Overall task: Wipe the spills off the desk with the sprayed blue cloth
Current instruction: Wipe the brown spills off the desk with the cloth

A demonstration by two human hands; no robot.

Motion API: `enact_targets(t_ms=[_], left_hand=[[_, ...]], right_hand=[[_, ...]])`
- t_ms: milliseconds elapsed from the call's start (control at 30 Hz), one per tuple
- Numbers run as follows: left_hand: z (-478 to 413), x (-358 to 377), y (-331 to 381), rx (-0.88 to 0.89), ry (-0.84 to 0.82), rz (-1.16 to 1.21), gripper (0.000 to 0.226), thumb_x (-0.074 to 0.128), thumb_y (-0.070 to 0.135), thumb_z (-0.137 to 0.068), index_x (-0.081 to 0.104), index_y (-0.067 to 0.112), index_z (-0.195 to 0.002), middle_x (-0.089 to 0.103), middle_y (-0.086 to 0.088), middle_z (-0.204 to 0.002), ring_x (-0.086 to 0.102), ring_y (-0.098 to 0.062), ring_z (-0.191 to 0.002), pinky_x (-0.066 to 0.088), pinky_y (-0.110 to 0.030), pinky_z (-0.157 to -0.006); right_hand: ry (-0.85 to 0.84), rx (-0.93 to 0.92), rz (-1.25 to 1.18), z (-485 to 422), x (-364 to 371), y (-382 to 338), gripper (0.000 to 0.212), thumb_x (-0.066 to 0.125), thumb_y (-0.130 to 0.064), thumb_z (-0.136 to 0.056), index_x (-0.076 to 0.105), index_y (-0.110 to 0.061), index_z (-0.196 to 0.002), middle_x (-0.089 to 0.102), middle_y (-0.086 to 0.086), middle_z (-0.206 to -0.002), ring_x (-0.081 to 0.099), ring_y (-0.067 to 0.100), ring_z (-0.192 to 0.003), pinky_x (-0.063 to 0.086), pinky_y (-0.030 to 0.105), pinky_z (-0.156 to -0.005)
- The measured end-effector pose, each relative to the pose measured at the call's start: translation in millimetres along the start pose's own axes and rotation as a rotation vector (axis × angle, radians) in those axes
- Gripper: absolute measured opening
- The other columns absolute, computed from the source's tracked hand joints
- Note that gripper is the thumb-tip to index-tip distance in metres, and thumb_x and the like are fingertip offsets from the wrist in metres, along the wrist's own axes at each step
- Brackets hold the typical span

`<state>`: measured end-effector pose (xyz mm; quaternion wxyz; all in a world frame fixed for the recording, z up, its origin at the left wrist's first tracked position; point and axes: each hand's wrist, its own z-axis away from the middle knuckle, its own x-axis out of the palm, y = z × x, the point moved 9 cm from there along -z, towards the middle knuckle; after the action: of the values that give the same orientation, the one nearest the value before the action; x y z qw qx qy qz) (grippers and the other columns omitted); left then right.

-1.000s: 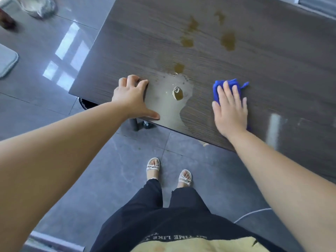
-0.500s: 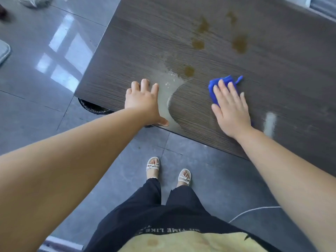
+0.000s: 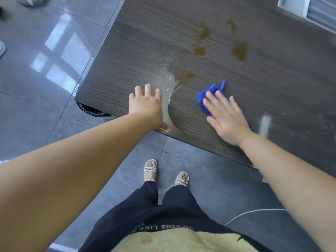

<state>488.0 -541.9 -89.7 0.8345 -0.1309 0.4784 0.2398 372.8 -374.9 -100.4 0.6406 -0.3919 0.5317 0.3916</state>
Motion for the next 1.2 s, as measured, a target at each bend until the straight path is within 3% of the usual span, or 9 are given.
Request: enact_targets(t_ms=[133, 267, 367, 467, 633, 700, 900, 1067, 1200], left_hand=[[1, -1, 1, -0.007, -0.008, 0.009, 0.111, 0.072, 0.071, -0.057, 0.025, 0.014, -0.139, 0.024, -0.011, -0.14, 0.028, -0.034, -0.124, 0.032, -0.039, -0.101], [2, -2, 1, -0.001, 0.015, 0.006, 0.112, 0.072, 0.071, -0.058, 0.024, 0.014, -0.141, 0.024, -0.011, -0.142, 0.028, -0.034, -0.126, 0.032, -0.039, -0.101], [3, -1, 1, 0.01, 0.004, -0.007, 0.116, 0.07, 0.071, -0.06, 0.017, 0.014, -0.146, 0.021, -0.011, -0.145, 0.026, -0.034, -0.128, 0.03, -0.04, -0.103], [2, -2, 0, 0.014, 0.008, 0.015, 0.114, 0.071, 0.071, -0.059, 0.02, 0.013, -0.144, 0.023, -0.011, -0.143, 0.027, -0.034, -0.126, 0.031, -0.04, -0.103], [2, -1, 1, 0.006, 0.009, 0.024, 0.111, 0.073, 0.07, -0.057, 0.024, 0.014, -0.14, 0.025, -0.01, -0.14, 0.028, -0.033, -0.124, 0.032, -0.04, -0.102], [1, -1, 0, -0.014, 0.011, 0.031, 0.109, 0.074, 0.069, -0.056, 0.027, 0.014, -0.139, 0.027, -0.01, -0.139, 0.028, -0.033, -0.124, 0.032, -0.04, -0.102], [3, -3, 0, -0.011, 0.025, 0.048, 0.115, 0.076, 0.067, -0.055, 0.025, 0.013, -0.142, 0.026, -0.01, -0.141, 0.027, -0.034, -0.127, 0.029, -0.041, -0.108], [6, -4, -1, -0.018, 0.013, 0.093, 0.116, 0.077, 0.066, -0.054, 0.024, 0.014, -0.143, 0.025, -0.009, -0.141, 0.025, -0.032, -0.127, 0.03, -0.04, -0.105], [11, -7, -3, -0.01, 0.05, 0.12, 0.116, 0.076, 0.066, -0.055, 0.022, 0.018, -0.145, 0.023, -0.006, -0.145, 0.023, -0.031, -0.13, 0.032, -0.037, -0.104]], right_hand=[[0.082, 0.517, -0.071, -45, -9, -5, 0.058, 0.031, -0.042, -0.099, 0.018, -0.02, -0.151, 0.009, -0.002, -0.159, 0.007, 0.022, -0.146, 0.007, 0.051, -0.114], [0.021, -0.032, -0.036, -37, 0, -85, 0.056, 0.034, -0.043, -0.095, 0.034, -0.019, -0.146, 0.026, 0.002, -0.155, 0.022, 0.025, -0.143, 0.016, 0.053, -0.113], [-0.048, -0.339, 0.021, 2, 7, -63, 0.052, 0.029, -0.045, -0.097, 0.036, -0.021, -0.142, 0.031, -0.001, -0.151, 0.026, 0.022, -0.14, 0.015, 0.048, -0.113], [-0.03, -0.095, 0.005, -5, -2, -3, 0.056, 0.025, -0.048, -0.096, 0.03, -0.021, -0.146, 0.031, 0.002, -0.152, 0.025, 0.025, -0.141, 0.021, 0.055, -0.112], [0.046, 0.554, -0.084, -75, -14, 6, 0.058, 0.023, -0.046, -0.1, 0.013, -0.021, -0.151, 0.002, -0.004, -0.16, 0.001, 0.018, -0.147, 0.004, 0.049, -0.116], [0.049, 0.516, -0.104, -96, -11, -28, 0.059, 0.022, -0.048, -0.099, 0.013, -0.021, -0.151, 0.002, -0.003, -0.16, 0.0, 0.018, -0.147, 0.003, 0.049, -0.115], [-0.053, -0.226, -0.045, -43, 0, -67, 0.059, 0.025, -0.047, -0.095, 0.033, -0.019, -0.146, 0.024, -0.001, -0.155, 0.018, 0.021, -0.144, 0.014, 0.052, -0.114], [-0.037, 0.17, -0.054, -72, -8, 10, 0.06, 0.022, -0.046, -0.097, 0.02, -0.019, -0.15, 0.011, -0.001, -0.159, 0.007, 0.023, -0.146, 0.009, 0.054, -0.116], [0.013, 0.301, -0.049, -99, -8, -35, 0.062, 0.025, -0.047, -0.099, 0.011, -0.017, -0.151, 0.004, 0.0, -0.16, 0.001, 0.022, -0.147, 0.004, 0.05, -0.115]])
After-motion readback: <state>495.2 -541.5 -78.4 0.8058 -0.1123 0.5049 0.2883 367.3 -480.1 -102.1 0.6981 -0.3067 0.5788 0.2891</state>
